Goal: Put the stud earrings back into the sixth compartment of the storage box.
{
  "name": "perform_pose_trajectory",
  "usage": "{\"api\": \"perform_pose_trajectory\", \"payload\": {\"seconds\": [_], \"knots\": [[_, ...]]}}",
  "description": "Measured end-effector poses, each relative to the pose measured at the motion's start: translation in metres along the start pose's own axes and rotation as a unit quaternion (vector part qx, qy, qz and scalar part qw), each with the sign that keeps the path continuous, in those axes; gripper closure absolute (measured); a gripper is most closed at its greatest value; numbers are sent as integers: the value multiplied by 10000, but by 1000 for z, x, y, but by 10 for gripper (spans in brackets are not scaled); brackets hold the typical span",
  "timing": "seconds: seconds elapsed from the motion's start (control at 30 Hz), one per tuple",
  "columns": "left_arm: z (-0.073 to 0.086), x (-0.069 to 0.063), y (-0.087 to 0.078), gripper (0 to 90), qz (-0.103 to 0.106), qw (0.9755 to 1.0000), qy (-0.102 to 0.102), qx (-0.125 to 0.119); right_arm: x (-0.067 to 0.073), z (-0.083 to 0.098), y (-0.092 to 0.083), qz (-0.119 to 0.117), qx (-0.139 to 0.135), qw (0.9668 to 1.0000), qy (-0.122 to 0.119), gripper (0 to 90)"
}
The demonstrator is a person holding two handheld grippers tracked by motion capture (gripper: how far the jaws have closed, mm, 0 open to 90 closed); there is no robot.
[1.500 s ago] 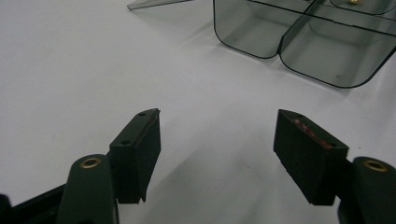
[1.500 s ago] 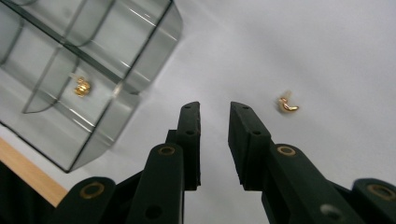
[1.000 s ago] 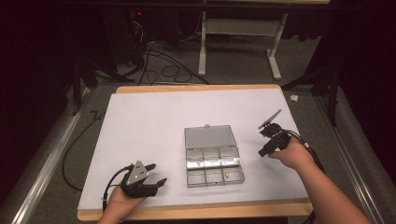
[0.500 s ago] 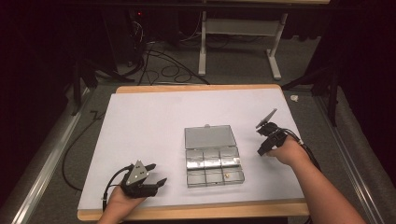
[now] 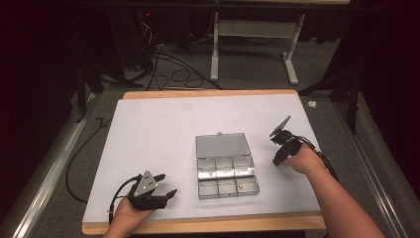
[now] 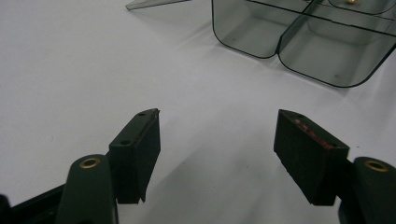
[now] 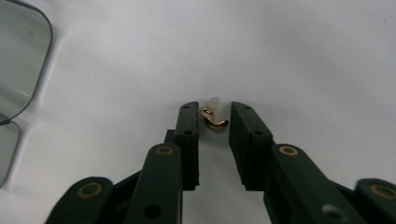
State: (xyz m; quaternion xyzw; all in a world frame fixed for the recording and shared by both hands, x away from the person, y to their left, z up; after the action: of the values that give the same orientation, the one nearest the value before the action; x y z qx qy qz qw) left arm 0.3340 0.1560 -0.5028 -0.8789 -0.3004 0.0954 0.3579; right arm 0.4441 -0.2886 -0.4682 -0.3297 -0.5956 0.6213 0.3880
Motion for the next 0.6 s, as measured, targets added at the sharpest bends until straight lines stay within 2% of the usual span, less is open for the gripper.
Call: {"api": "perform_pose_trajectory", "payload": {"seconds": [0.13, 0.27, 0.6], "knots": [[0, 0, 0, 325, 2, 10000, -2, 7, 0, 0, 0, 31, 25, 10000, 86, 787], [0, 0, 0, 325, -6, 10000, 2, 9, 0, 0, 1, 114, 9, 9999, 11, 805], [0, 0, 0, 325, -20, 10000, 14, 15, 0, 1, 1, 141, -62, 9999, -39, 808]]}}
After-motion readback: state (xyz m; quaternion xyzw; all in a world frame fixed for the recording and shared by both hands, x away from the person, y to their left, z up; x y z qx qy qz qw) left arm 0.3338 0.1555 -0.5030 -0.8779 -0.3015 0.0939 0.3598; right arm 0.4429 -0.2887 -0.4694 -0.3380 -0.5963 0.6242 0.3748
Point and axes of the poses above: each handheld gripper's, and its own axes: y roughly forward along the jaws, z roughly out of its underside, x roughly to its left, the point moved 3 cm from there along y, roughly forward along the jaws, and after that the axes turned 9 degrees about x, right-handed, at the moved point
